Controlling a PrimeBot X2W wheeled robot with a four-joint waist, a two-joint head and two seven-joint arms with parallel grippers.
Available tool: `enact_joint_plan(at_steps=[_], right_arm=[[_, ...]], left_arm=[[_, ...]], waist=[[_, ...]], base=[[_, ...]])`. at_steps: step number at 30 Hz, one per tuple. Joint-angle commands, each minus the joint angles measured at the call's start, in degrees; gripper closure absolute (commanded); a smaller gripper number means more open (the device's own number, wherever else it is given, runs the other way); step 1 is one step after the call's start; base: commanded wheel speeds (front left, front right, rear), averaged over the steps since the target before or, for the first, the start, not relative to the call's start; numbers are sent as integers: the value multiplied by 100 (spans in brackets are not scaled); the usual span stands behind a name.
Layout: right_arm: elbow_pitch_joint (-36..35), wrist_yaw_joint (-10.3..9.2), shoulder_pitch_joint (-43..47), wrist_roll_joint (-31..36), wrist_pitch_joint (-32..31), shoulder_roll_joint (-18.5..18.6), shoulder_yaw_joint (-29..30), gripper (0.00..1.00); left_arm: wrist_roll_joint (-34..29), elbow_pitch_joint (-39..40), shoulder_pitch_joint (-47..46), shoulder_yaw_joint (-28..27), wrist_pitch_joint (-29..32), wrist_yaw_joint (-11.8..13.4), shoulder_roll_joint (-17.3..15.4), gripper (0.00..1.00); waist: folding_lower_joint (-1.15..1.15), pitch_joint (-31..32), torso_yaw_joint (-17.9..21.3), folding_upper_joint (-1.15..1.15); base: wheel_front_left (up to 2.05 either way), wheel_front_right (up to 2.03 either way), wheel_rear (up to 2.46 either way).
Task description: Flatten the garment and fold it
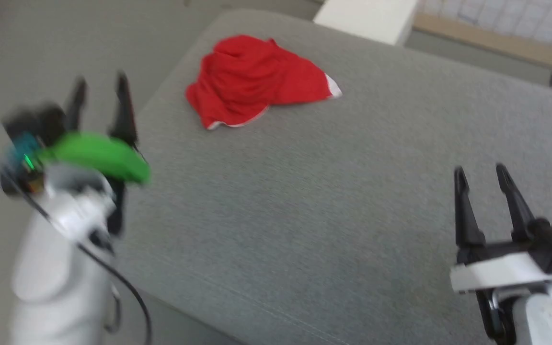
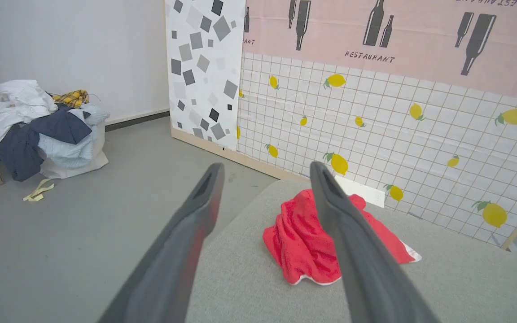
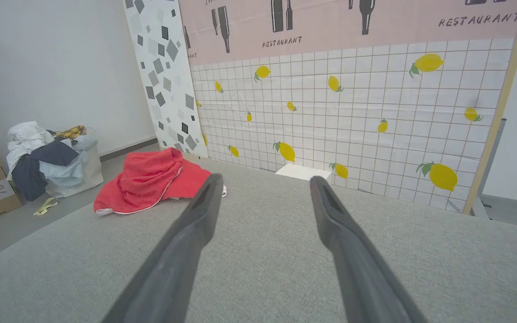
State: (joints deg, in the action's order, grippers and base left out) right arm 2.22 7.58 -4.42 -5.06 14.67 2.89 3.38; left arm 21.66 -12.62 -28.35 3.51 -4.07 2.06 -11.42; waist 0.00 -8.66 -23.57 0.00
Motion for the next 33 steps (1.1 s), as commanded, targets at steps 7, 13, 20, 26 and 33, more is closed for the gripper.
enact_joint_plan(at_steps=[7,13,20,26,33], right_arm=[[-144,-9,-822,-135,33,-2,-324,0],[-265,-9,-1188,-368,33,-2,-386,0],[-272,-9,-1327,-774,33,-2,-461,0],[-275,-9,-1327,-1099,33,-2,-548,0],[-303,-9,-1295,-1218,33,-2,-540,0]], left_arm=[[122,-266,-1619,-267,1485,-82,-1041,0],[354,-301,-2505,-554,2948,98,-1662,0],[500,-403,-2753,-915,4776,874,-2188,0],[586,-122,-2208,-1281,6280,1692,-2501,0],[663,720,-1401,-1699,7027,2328,-2556,1]], waist=[[0,-1808,1713,0],[0,-2466,2485,0],[0,-2940,3187,0],[0,-3108,3545,0],[0,-3156,3643,0]], base=[[0,0,0],[0,0,0],[0,0,0],[0,0,0],[0,0,0]])
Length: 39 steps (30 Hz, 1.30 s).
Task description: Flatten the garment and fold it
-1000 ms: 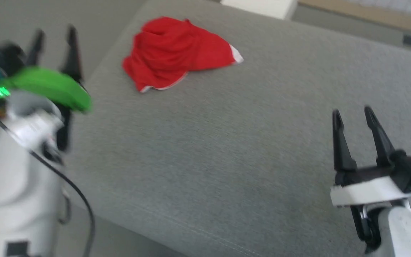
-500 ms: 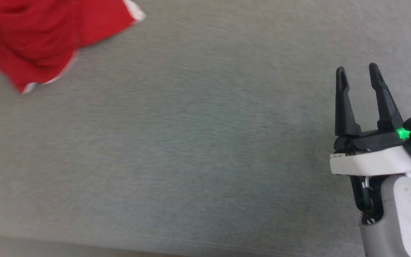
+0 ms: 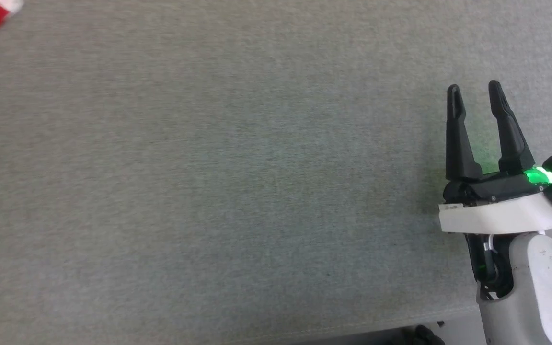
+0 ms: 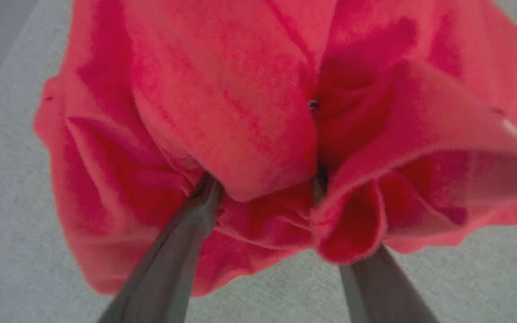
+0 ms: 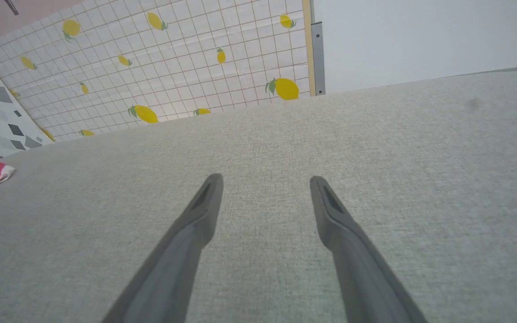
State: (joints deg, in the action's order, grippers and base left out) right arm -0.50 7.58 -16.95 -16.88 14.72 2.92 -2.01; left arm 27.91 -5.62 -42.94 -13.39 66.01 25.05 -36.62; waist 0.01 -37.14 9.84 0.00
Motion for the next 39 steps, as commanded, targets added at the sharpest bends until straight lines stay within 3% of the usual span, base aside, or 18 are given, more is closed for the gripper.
enact_joint_plan(at_steps=[1,3,4,8,13,17,21,27,39], right_arm=[[-34,-9,-58,-43,28,-4,14,0],[-21,-9,-71,-37,28,-4,30,0],[-13,-9,-78,-29,28,-4,31,0],[38,-9,-106,22,28,-4,72,0],[48,-9,-25,127,28,-4,214,0],[103,-9,190,219,28,-4,311,0],[209,-9,499,302,28,-4,422,0],[258,-9,863,337,28,-4,508,0],[302,-9,1396,527,28,-4,508,0]], left_arm=[[87,132,157,-23,64,14,-3,30],[103,311,312,-11,32,-67,1,81],[112,397,344,-18,-66,-127,6,100],[-13,559,369,-54,-1184,-520,48,100],[-299,452,128,81,-3517,-1296,129,100],[-500,186,-129,378,-5028,-1794,285,100],[-698,-17,-374,836,-5997,-2160,506,100],[-776,-214,-572,1477,-6629,-2564,921,100],[-501,-337,-375,2647,-6783,-2950,2102,100]], waist=[[-1,-300,283,0],[-1,-256,232,0],[-1,-234,208,0],[-1,-26,66,0],[-1,484,-145,0],[-1,1041,-322,0],[-1,1624,-461,0],[-1,2364,-410,0],[-1,3144,193,0]], base=[[0,0,0],[0,0,0],[0,0,0],[0,0,0],[0,0,0],[0,0,0],[0,0,0],[0,0,0],[0,0,0]])
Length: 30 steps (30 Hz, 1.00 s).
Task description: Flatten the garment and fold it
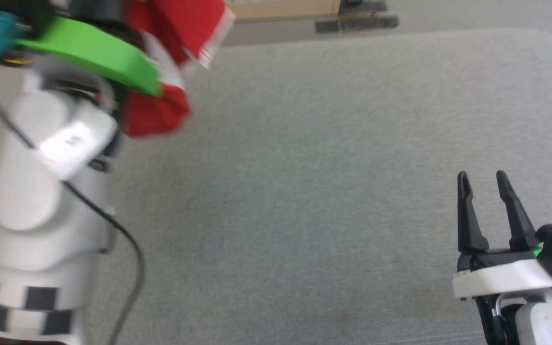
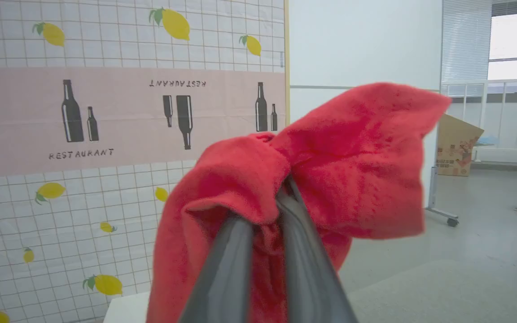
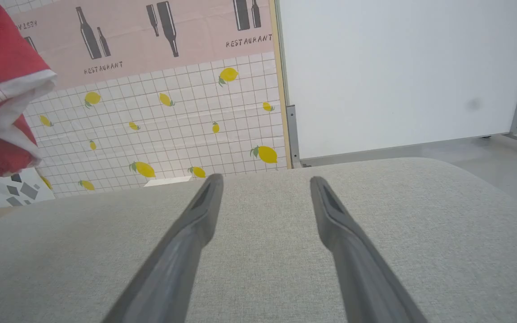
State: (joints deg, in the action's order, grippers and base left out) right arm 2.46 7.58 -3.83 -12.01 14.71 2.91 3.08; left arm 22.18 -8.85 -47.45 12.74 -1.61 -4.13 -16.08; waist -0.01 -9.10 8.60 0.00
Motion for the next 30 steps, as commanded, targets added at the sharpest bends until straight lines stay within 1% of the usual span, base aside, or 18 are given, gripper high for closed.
enact_joint_plan(at_steps=[1,2,3,5,9,13,16,20,22,23,25,27,30], right_arm=[[12,-9,111,56,29,-3,-24,0],[15,-9,127,66,29,-3,-42,0],[40,-9,147,103,29,-3,-128,0],[51,-9,158,113,29,-3,-175,0],[62,-9,199,118,29,-3,-230,0],[54,-9,211,74,29,-3,-260,0],[24,-9,175,9,29,-3,-273,0],[1,-9,108,-76,29,-3,-297,0],[0,-9,60,-119,29,-3,-317,0],[4,-9,36,-138,29,-3,-333,0],[11,-9,7,-171,29,-3,-346,0],[16,-9,4,-199,29,-3,-342,0],[19,-9,34,-212,29,-3,-302,0]], left_arm=[[124,-37,123,139,-20,-59,165,100],[159,-60,169,226,-16,-77,257,100],[321,-220,316,456,-48,-137,539,100],[400,-353,427,586,-75,-157,708,100],[585,-750,687,827,-25,-170,996,100],[806,-1326,963,1157,331,-169,1170,100],[785,-1857,1105,1432,763,-87,1209,100],[822,-2619,1205,1745,1667,-4,1229,100],[754,-2969,1198,1880,2135,97,1168,100],[640,-3159,1181,2021,2443,140,1085,100],[557,-3415,1180,2200,2983,162,1003,100],[632,-3477,1196,2206,3242,166,1006,100],[705,-3410,1207,2177,3324,193,1014,100]], waist=[[1,370,395,0],[1,388,457,0],[1,426,689,0],[1,435,832,0],[1,405,1076,0],[1,292,1274,0],[1,152,1394,0],[1,-43,1502,0],[1,-124,1549,0],[1,-151,1575,0],[1,-186,1603,0],[1,-205,1604,0],[1,-203,1543,0]], base=[[0,0,0],[0,0,0],[0,0,0],[0,0,0],[0,0,0],[0,0,0],[0,0,0],[0,0,0],[0,0,0],[0,0,0],[0,0,0],[0,0,0],[0,0,0]])
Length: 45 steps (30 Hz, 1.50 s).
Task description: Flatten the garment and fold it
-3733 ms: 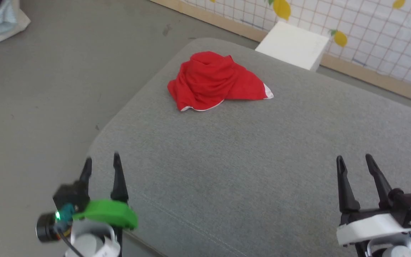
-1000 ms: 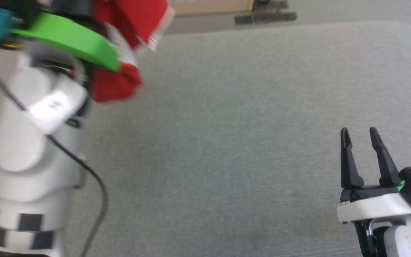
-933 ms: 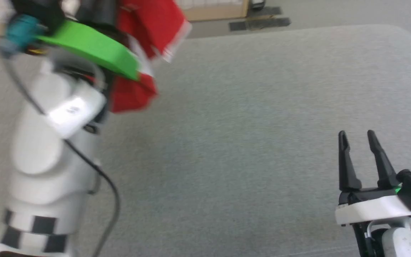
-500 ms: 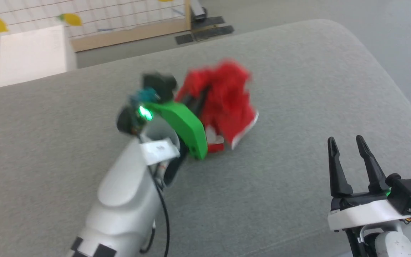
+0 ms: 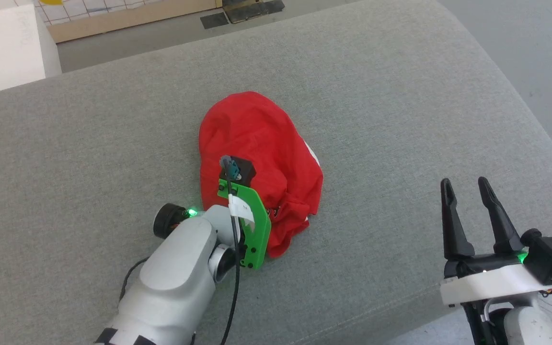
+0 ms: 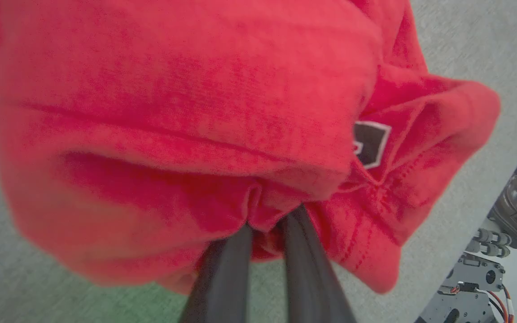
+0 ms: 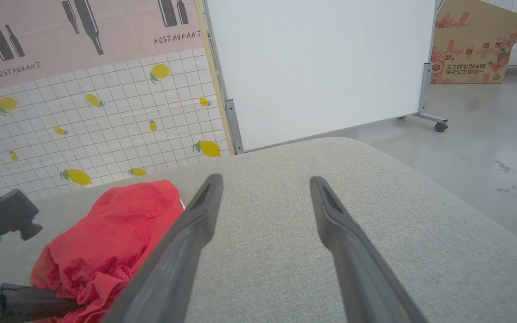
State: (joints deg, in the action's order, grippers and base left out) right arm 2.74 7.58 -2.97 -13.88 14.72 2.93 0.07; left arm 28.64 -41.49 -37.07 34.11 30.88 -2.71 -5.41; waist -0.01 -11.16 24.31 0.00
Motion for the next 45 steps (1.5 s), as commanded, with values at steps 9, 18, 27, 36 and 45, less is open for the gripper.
enact_joint_plan(at_steps=[9,18,27,36,45], right_arm=[[-24,-9,19,130,28,-5,202,0],[-63,-9,155,312,28,-5,366,0],[-106,-9,261,436,28,-5,441,0],[-106,-9,363,582,-49,-5,423,0],[-10,-9,459,664,-168,-5,416,0]], left_arm=[[211,917,227,-538,-1767,244,-74,0],[182,1890,788,-1011,-3653,294,-281,0],[40,2510,1707,-1665,-4579,169,-490,0],[-597,3094,2699,-2705,-4586,-142,-225,0],[-1041,3260,3262,-3038,-4587,-359,40,0]], waist=[[1,337,-594,0],[1,728,-1239,0],[1,878,-1677,0],[1,917,-1938,0],[1,940,-2046,0]], base=[[0,0,0],[0,0,0],[0,0,0],[0,0,0],[0,0,0]])
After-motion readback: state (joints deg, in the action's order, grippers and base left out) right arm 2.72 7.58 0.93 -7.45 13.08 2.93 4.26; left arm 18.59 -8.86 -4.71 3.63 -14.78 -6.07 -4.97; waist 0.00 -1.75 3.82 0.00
